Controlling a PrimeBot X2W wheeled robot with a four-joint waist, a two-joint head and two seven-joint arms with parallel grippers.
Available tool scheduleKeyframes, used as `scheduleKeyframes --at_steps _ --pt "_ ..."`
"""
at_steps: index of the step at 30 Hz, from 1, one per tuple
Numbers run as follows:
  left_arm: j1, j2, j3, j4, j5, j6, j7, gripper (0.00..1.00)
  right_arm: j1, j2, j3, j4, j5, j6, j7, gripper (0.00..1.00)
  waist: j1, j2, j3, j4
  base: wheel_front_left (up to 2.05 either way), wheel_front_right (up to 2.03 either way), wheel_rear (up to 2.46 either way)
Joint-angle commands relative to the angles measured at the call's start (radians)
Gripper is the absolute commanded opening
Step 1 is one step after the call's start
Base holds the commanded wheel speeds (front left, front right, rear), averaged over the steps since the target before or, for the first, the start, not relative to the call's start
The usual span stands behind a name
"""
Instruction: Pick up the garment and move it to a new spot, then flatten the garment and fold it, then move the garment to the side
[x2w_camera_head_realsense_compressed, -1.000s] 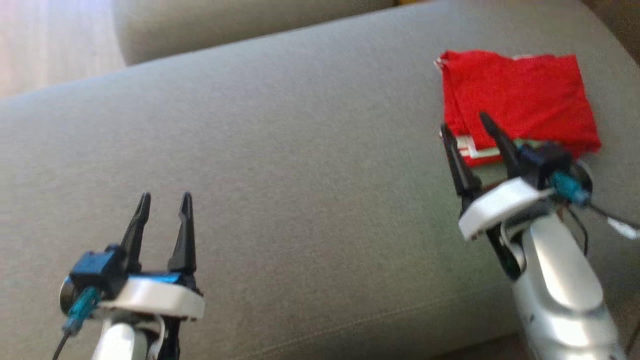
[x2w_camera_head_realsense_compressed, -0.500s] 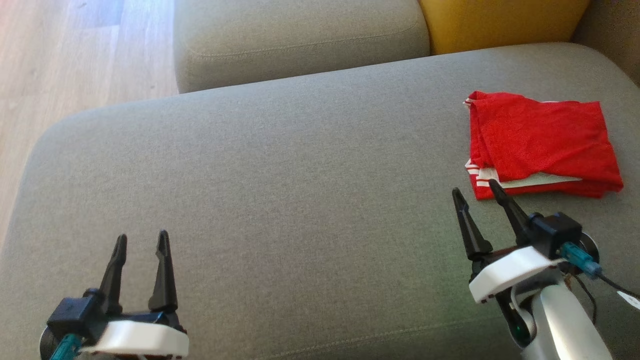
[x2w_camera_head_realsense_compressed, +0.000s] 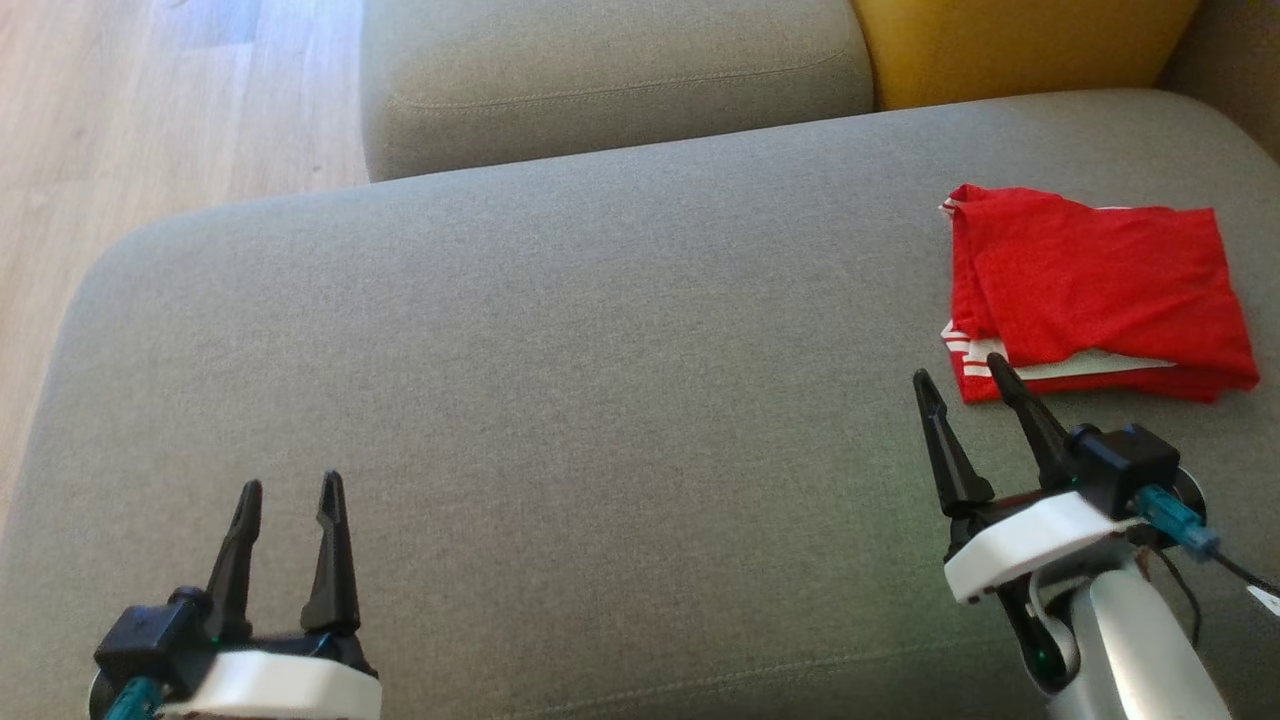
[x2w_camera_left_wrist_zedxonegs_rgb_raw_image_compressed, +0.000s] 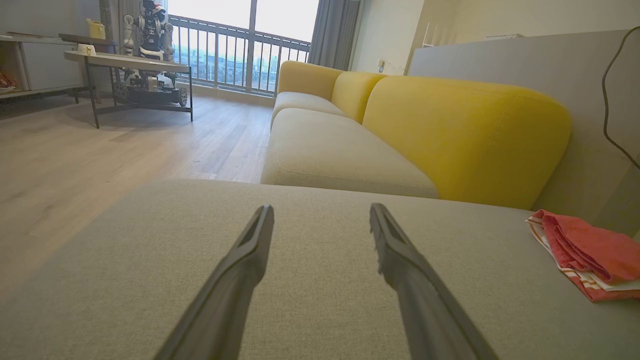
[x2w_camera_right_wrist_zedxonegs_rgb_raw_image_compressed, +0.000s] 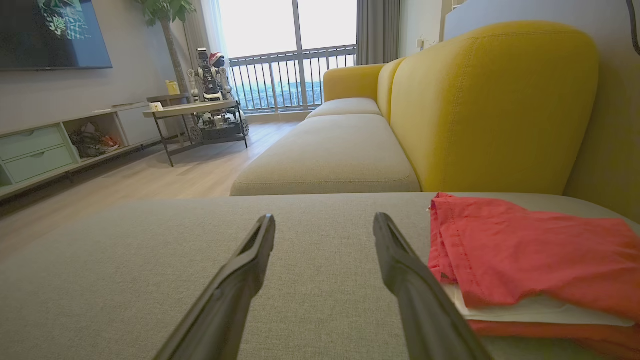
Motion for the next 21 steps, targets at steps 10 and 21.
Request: scheduleKeyframes --at_steps 10,21 --pt "-0.046 -0.001 0.033 -0.07 -0.015 -0.009 -0.006 1.0 -0.02 0.005 0.024 -0.04 0.013 0.0 -0.009 1.0 0.0001 0.0 0.004 -0.01 0.0 0.0 0.0" --pt "0.021 -0.006 0.005 -0.006 -0.029 -0.007 0.001 0.0 0.039 0.001 -0.004 0.065 0.011 0.0 0.004 0.0 0.0001 0.0 0.007 -0.016 0.0 0.0 0.0"
